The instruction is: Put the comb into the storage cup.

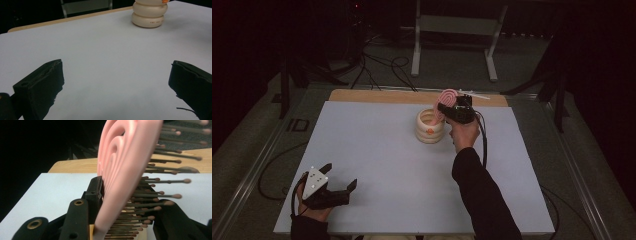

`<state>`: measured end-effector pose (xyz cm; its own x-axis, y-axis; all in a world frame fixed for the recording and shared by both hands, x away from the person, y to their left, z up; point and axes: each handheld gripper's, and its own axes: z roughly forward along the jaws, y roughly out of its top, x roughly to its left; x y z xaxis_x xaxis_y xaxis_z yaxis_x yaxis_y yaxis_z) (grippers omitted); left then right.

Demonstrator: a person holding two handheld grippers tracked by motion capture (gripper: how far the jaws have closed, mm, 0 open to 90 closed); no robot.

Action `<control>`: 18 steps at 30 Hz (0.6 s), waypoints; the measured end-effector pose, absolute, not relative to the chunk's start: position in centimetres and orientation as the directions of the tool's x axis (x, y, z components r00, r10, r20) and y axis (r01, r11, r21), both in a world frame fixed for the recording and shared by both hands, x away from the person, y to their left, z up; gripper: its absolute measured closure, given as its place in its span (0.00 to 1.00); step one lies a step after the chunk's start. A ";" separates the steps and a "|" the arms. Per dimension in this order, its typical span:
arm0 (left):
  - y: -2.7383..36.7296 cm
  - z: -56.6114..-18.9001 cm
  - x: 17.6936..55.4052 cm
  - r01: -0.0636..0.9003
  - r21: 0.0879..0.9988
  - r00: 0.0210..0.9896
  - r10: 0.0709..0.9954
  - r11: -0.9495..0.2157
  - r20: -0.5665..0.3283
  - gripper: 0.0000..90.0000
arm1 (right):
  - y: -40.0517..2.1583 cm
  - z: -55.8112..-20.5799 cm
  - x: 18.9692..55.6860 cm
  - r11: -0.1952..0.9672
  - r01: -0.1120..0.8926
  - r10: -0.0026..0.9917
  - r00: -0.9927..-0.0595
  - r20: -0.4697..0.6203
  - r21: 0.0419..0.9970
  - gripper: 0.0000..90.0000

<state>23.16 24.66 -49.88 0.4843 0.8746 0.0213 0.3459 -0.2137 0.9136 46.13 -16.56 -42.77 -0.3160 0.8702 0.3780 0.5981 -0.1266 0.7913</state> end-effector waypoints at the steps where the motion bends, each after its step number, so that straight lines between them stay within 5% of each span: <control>1: 24.7 -49.9 23.2 0.346 0.914 0.484 0.875 -0.214 0.021 0.01 | -16.7 -42.8 46.1 -0.124 0.600 0.871 -0.317 0.376 0.790 0.68; 18: 24.7 -49.9 23.2 0.347 0.913 0.485 0.874 -0.214 0.020 0.01 | -17.5 -42.8 46.2 -0.094 0.603 0.877 -0.326 0.352 0.792 0.63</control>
